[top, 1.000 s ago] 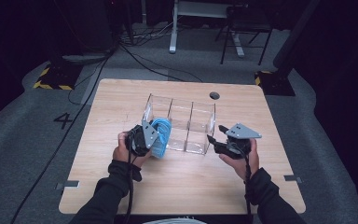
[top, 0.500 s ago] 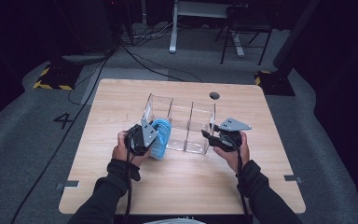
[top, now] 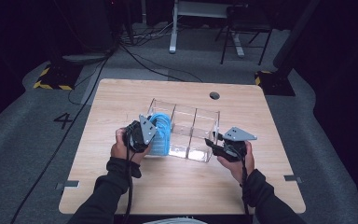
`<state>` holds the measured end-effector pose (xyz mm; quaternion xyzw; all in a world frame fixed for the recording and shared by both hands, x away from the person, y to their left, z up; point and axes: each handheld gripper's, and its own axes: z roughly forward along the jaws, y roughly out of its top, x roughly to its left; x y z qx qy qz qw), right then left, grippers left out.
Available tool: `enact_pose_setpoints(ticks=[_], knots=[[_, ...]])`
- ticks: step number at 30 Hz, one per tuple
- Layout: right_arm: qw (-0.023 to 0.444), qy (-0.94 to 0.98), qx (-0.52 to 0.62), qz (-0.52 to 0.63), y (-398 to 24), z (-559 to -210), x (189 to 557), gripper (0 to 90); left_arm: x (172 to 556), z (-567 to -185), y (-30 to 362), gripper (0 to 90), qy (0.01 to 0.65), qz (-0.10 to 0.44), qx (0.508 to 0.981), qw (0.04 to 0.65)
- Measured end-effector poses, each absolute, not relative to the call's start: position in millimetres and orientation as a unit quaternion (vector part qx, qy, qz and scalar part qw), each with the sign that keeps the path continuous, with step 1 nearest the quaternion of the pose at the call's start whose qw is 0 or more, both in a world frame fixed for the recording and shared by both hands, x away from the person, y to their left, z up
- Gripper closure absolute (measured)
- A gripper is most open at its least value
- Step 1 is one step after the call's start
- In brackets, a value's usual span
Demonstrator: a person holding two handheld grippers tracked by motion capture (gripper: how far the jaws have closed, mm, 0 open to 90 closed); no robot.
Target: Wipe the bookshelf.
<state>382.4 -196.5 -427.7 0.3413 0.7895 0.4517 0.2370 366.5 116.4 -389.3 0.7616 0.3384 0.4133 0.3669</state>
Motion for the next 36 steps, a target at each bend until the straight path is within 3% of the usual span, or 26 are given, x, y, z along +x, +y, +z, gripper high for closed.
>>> enact_pose_setpoints(ticks=[9,22,36], knots=[[0.236,0.792,0.344,0.446,-197,-427,370,53.7,366,-400,90,77.3,0.311,0.467,0.769,0.305],[0.244,0.795,0.336,0.442,-197,-428,365,52.1,371,-441,100,77.0,0.337,0.350,0.804,0.342],[0.246,0.793,0.330,0.448,-203,-429,354,51.2,370,-471,88,77.8,0.323,0.319,0.834,0.313]])
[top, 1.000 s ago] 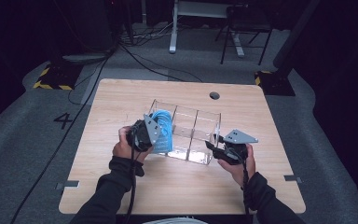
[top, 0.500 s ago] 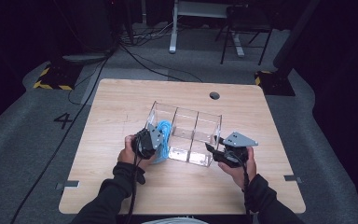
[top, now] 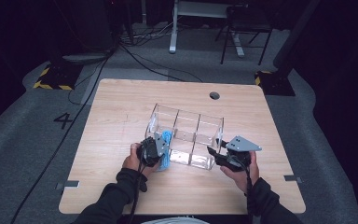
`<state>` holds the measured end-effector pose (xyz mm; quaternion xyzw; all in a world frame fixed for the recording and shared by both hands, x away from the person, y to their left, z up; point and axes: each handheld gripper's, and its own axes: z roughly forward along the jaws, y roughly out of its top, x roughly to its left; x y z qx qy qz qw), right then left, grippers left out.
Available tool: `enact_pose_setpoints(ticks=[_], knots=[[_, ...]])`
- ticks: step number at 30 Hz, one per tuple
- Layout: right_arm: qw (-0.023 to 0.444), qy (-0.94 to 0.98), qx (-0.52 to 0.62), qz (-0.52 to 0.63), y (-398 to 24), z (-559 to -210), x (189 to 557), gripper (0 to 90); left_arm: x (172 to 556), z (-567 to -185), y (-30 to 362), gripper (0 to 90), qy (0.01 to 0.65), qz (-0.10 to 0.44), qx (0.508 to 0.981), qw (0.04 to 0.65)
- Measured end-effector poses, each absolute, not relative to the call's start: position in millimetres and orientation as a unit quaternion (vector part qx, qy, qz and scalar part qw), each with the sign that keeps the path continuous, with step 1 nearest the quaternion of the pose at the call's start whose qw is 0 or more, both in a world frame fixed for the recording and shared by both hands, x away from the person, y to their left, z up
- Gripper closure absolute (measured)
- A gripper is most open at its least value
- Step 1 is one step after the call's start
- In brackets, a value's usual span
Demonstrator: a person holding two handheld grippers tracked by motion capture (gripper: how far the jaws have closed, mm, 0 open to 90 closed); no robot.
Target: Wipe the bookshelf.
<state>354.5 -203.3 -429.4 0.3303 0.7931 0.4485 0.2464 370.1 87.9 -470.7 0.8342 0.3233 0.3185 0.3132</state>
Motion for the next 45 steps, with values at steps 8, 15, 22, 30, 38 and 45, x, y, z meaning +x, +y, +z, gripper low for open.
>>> enact_pose_setpoints(ticks=[8,15,22,30,38,45], knots=[[0.248,0.795,0.326,0.448,-204,-430,354,50.9,370,-469,90,77.6,0.314,0.309,0.841,0.313],[0.248,0.795,0.324,0.448,-204,-430,355,50.9,359,-430,104,77.6,0.316,0.328,0.807,0.375],[0.248,0.796,0.323,0.449,-204,-430,355,50.7,346,-398,113,77.1,0.304,0.365,0.744,0.469],[0.252,0.797,0.317,0.448,-204,-431,355,50.2,351,-409,113,75.3,0.304,0.341,0.751,0.477],[0.251,0.798,0.314,0.449,-204,-431,355,50.0,348,-433,109,76.4,0.298,0.301,0.796,0.432],[0.252,0.798,0.313,0.450,-204,-431,355,49.9,352,-461,102,71.6,0.286,0.268,0.849,0.354]])
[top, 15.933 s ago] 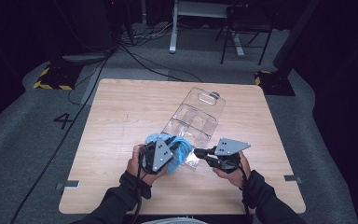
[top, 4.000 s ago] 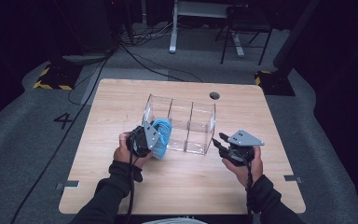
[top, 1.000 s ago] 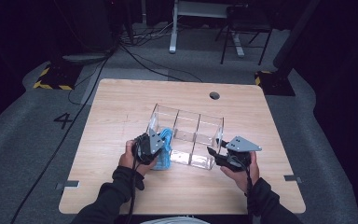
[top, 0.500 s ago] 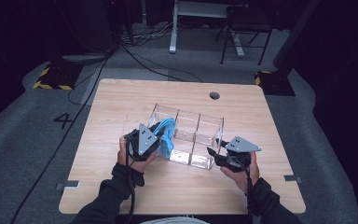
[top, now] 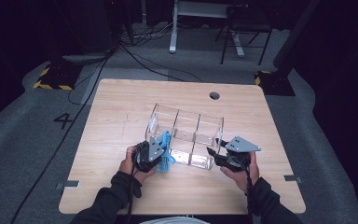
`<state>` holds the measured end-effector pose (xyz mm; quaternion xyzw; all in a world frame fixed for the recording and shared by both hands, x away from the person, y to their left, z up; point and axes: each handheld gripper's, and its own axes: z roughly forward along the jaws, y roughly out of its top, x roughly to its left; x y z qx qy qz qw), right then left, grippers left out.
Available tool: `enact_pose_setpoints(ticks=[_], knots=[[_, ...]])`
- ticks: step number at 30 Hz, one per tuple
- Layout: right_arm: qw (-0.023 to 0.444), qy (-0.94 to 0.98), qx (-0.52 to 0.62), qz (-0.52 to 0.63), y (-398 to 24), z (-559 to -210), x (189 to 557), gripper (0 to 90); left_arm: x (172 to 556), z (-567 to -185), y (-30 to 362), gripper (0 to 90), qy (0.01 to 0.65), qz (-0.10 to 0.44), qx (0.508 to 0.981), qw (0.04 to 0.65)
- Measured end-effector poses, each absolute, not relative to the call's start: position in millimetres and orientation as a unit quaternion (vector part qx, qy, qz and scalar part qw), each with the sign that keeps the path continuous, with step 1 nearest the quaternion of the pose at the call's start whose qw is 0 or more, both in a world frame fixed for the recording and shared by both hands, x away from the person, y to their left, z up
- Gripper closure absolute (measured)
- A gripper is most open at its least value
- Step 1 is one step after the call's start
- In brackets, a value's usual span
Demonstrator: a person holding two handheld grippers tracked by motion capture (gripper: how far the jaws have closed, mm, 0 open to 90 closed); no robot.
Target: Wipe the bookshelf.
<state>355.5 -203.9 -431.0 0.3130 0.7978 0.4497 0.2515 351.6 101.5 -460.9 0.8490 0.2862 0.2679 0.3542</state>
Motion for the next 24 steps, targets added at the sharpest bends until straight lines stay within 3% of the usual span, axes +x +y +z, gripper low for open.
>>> enact_pose_setpoints(ticks=[1,7,15,24], knots=[[0.251,0.798,0.313,0.450,-204,-431,355,49.9,351,-463,101,71.6,0.282,0.270,0.853,0.345],[0.250,0.798,0.314,0.450,-205,-431,355,49.8,352,-466,111,47.2,0.291,0.231,0.862,0.345],[0.250,0.799,0.311,0.449,-204,-431,355,49.4,345,-479,111,23.5,0.272,0.182,0.888,0.321],[0.249,0.800,0.310,0.450,-204,-431,356,49.1,343,-487,102,20.1,0.270,0.199,0.895,0.292]])
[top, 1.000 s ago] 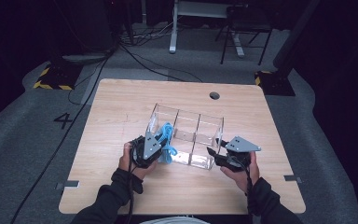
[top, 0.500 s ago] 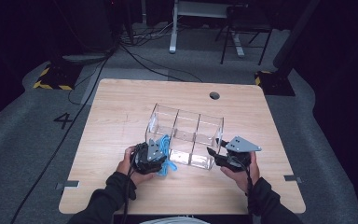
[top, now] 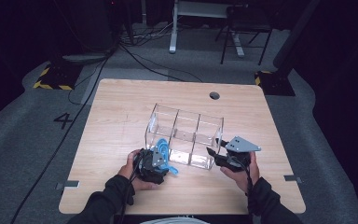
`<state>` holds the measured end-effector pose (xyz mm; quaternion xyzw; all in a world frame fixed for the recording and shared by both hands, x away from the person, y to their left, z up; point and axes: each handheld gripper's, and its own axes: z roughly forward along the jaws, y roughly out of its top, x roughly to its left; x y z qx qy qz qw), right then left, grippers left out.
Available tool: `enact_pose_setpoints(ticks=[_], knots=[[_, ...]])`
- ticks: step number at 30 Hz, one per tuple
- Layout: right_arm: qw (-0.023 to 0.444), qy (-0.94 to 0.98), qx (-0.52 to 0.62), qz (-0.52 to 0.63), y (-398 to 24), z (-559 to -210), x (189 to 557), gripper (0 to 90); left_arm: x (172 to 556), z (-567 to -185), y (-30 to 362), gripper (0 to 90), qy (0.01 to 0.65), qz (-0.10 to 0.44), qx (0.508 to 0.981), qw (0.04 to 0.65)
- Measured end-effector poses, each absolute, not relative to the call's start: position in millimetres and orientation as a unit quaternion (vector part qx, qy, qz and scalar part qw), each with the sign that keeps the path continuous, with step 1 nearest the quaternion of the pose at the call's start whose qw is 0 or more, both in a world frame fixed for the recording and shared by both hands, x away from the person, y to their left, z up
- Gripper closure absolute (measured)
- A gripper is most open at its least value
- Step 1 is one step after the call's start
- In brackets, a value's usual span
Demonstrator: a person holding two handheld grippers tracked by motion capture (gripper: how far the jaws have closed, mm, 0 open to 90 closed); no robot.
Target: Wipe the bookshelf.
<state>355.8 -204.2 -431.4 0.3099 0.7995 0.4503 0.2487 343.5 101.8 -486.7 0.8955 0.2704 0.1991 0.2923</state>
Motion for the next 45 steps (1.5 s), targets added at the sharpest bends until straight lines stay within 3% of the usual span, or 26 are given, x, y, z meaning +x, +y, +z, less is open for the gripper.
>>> enact_pose_setpoints(ticks=[3,6,10,14,22,31,35,45], knots=[[0.249,0.799,0.311,0.451,-204,-432,356,49.1,344,-485,101,34.3,0.276,0.220,0.893,0.279],[0.252,0.798,0.311,0.451,-204,-432,355,49.1,347,-484,101,38.8,0.280,0.230,0.892,0.272],[0.253,0.797,0.312,0.451,-202,-432,355,48.8,349,-482,101,53.7,0.283,0.255,0.885,0.266],[0.253,0.797,0.311,0.452,-202,-433,355,48.0,355,-477,102,62.8,0.287,0.270,0.877,0.277],[0.246,0.800,0.308,0.452,-203,-431,356,49.0,362,-436,108,64.9,0.306,0.310,0.824,0.362],[0.248,0.799,0.310,0.451,-203,-431,356,48.3,375,-398,116,64.8,0.308,0.320,0.774,0.451],[0.248,0.799,0.310,0.451,-204,-431,356,48.3,379,-396,117,64.8,0.314,0.314,0.770,0.458],[0.247,0.799,0.310,0.452,-204,-431,356,48.5,378,-435,108,64.9,0.310,0.284,0.808,0.413]])
